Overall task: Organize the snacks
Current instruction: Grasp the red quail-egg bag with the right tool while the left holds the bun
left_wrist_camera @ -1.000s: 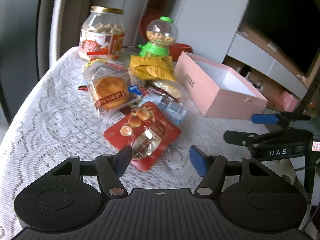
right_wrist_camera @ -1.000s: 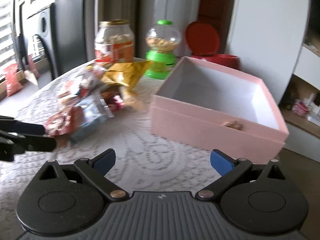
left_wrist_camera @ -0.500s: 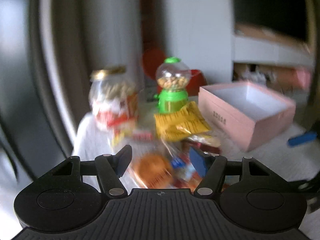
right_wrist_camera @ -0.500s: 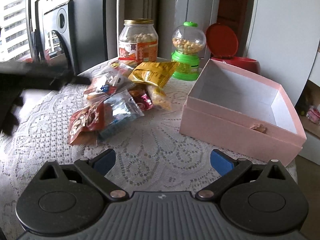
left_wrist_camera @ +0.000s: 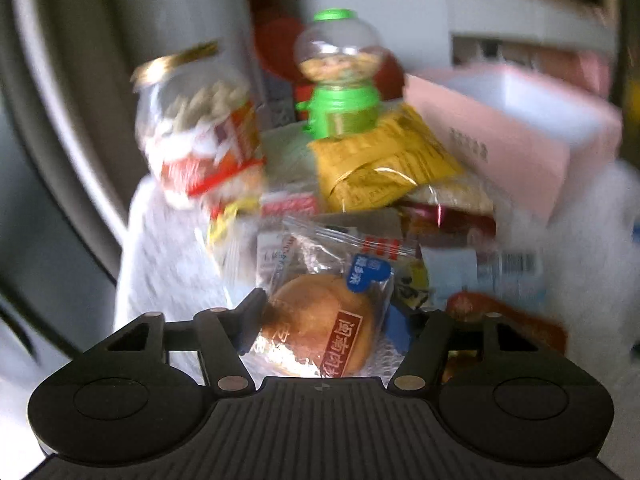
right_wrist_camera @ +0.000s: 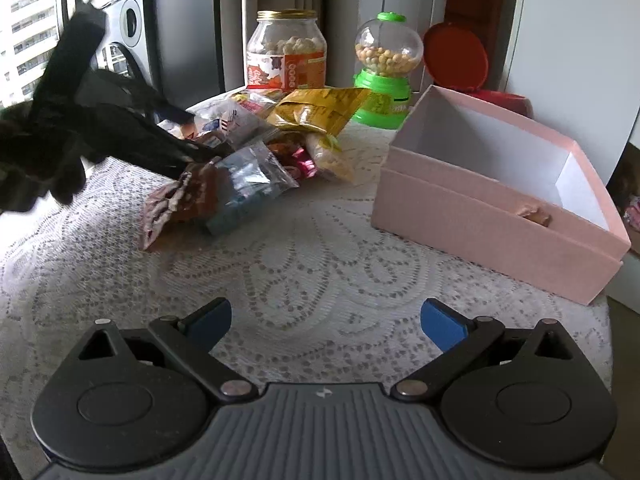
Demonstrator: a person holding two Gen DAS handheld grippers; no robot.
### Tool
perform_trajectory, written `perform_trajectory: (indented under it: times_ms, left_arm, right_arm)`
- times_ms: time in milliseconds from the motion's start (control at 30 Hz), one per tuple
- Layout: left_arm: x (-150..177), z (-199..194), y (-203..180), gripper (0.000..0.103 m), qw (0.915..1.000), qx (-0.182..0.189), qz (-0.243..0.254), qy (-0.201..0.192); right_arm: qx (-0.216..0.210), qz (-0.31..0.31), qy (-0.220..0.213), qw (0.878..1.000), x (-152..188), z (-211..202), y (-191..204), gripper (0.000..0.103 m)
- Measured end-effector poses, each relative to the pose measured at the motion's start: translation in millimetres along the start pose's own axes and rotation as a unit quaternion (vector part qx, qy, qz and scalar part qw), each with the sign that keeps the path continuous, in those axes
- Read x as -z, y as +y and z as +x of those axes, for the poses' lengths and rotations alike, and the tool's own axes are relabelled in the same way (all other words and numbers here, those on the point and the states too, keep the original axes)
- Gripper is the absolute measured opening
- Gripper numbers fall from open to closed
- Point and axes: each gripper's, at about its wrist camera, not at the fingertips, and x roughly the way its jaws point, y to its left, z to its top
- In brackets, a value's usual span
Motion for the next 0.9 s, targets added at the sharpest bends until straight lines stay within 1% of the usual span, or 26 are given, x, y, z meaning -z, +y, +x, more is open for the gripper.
perform_trajectory:
  times_ms: [67,100,133,167,200,300,367,433,533,567,600,633,667,700,767,833,900]
  left_arm:
    - [7,-13,12,0.062,0.9977,0.006,-0.066,-0.012]
    - [16,-25,18,0.062,0.9936,0.013,-0.110,-0.023]
    - [23,-36,22,0.062,0.9895,0.016,-0.140,-0.031]
    - [33,-50,22,0.062,0.9842,0.014,-0.172,-0.041]
    - [42,-62,20,0.062,0.9808,0.006,-0.189,-0.046]
    - [66,-93,6,0.062,0.9744,-0.030,-0.218,-0.048]
    - [79,-108,1,0.062,0.9690,-0.044,-0.237,-0.052]
    - [89,-116,1,0.062,0.9640,-0.054,-0.254,-0.056]
    - [100,-123,1,0.062,0.9558,-0.079,-0.277,-0.058]
    - [102,-120,3,0.062,0.9546,-0.078,-0.282,-0.057]
    - [104,-119,4,0.062,0.9542,-0.076,-0.284,-0.056]
    - [105,-119,4,0.062,0.9538,-0.078,-0.284,-0.059]
    - [106,-119,5,0.062,0.9526,-0.080,-0.286,-0.064]
    - [107,-120,6,0.062,0.9504,-0.081,-0.292,-0.071]
    - [109,-121,6,0.062,0.9481,-0.085,-0.295,-0.083]
    - [111,-119,5,0.062,0.9478,-0.088,-0.293,-0.090]
    - [112,-116,4,0.062,0.9500,-0.083,-0.288,-0.086]
  right_arm:
    - [-0.001,-0.003,-0.010,1.000,-2,-6,4,0.101]
    - [-0.003,-0.003,-0.015,1.000,-3,-10,6,0.101]
    - [-0.007,-0.001,-0.020,1.000,-4,-13,9,0.101]
    - [-0.012,0.001,-0.021,1.000,-6,-14,10,0.101]
    - [-0.020,0.005,-0.021,1.000,-8,-14,14,0.101]
    - [-0.044,0.011,-0.014,0.999,-17,-6,27,0.101]
    - [-0.055,0.008,-0.010,0.998,-25,4,43,0.101]
    - [-0.058,0.008,-0.004,0.998,-34,15,59,0.101]
    - [-0.067,-0.002,0.019,0.998,-44,32,76,0.096]
    - [-0.066,-0.009,0.028,0.997,-45,36,79,0.095]
    - [-0.061,-0.017,0.037,0.997,-47,40,81,0.092]
    - [-0.054,-0.023,0.046,0.997,-48,43,82,0.090]
    - [-0.045,-0.028,0.054,0.997,-49,45,82,0.085]
    - [-0.033,-0.033,0.059,0.997,-50,44,80,0.083]
    - [-0.002,-0.040,0.058,0.998,-55,41,74,0.083]
    - [0.061,-0.055,0.049,0.995,-61,37,69,0.083]
    - [0.135,-0.073,0.032,0.988,-67,36,65,0.082]
